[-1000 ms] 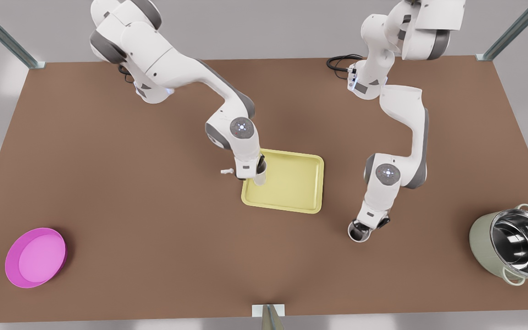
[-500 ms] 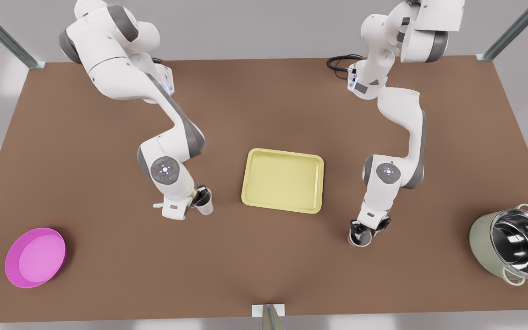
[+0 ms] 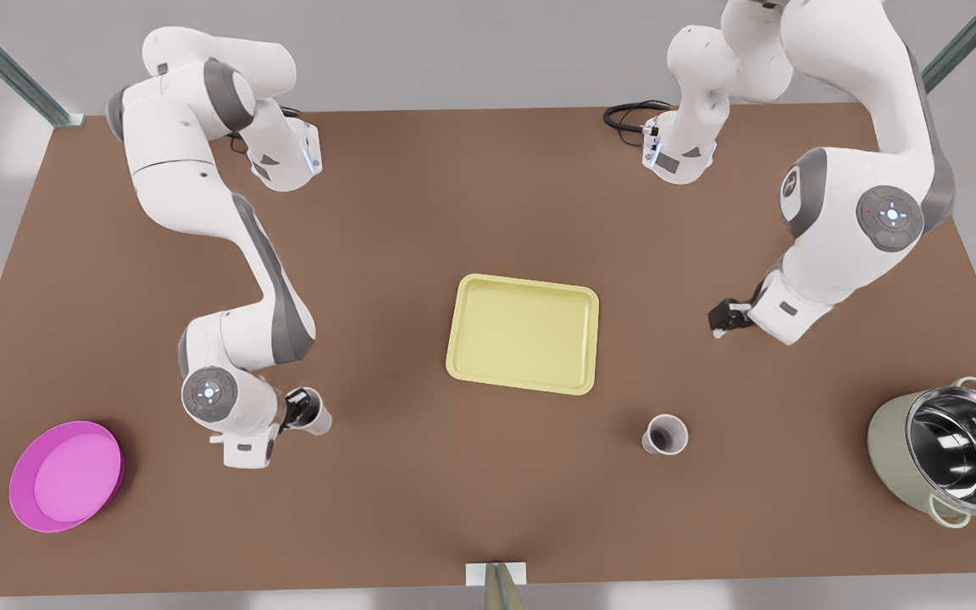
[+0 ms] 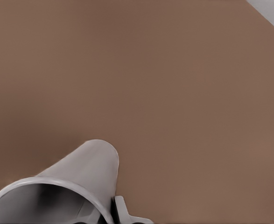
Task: Use the left arm to pick up the white IKEA cup from the tray and place it on the middle-left position; use the right arm to pick up the white IKEA cup from the tray and place it on the middle-right position
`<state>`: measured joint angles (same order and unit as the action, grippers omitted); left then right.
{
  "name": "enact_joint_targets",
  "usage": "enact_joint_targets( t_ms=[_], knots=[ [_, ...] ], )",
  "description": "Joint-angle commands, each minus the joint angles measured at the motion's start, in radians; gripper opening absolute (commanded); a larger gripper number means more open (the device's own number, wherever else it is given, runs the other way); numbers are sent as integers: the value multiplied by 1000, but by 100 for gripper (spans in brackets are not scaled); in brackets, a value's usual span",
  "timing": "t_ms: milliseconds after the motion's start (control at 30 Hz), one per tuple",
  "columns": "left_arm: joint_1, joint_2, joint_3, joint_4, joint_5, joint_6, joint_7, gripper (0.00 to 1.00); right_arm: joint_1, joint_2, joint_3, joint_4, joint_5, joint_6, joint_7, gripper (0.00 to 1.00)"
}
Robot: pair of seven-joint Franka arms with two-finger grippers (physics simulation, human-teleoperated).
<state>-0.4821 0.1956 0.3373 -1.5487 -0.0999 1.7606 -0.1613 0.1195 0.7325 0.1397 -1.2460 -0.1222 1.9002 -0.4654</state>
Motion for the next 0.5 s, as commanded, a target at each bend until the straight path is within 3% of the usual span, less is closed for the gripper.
enact_joint_targets(
  t_ms=[0,33,67,100,233,467],
  knots=[
    [0,-12,11,4,-20,-27,166,100,6,13,-9,11,-13,0,-295,10],
    [23,-18,36,16,-18,-29,172,100,8,22,-11,13,-14,2,-292,10],
    [362,-21,-304,42,-17,-52,177,100,11,28,-17,11,-16,36,-292,10],
    [470,-31,-419,38,-14,-64,180,100,26,42,-40,11,-16,56,-292,10],
    [369,-16,-437,41,84,-113,55,100,31,71,-45,13,-16,88,-289,11],
    [410,7,-428,67,77,-105,213,100,51,100,-77,13,-16,149,-295,11]
  ],
)
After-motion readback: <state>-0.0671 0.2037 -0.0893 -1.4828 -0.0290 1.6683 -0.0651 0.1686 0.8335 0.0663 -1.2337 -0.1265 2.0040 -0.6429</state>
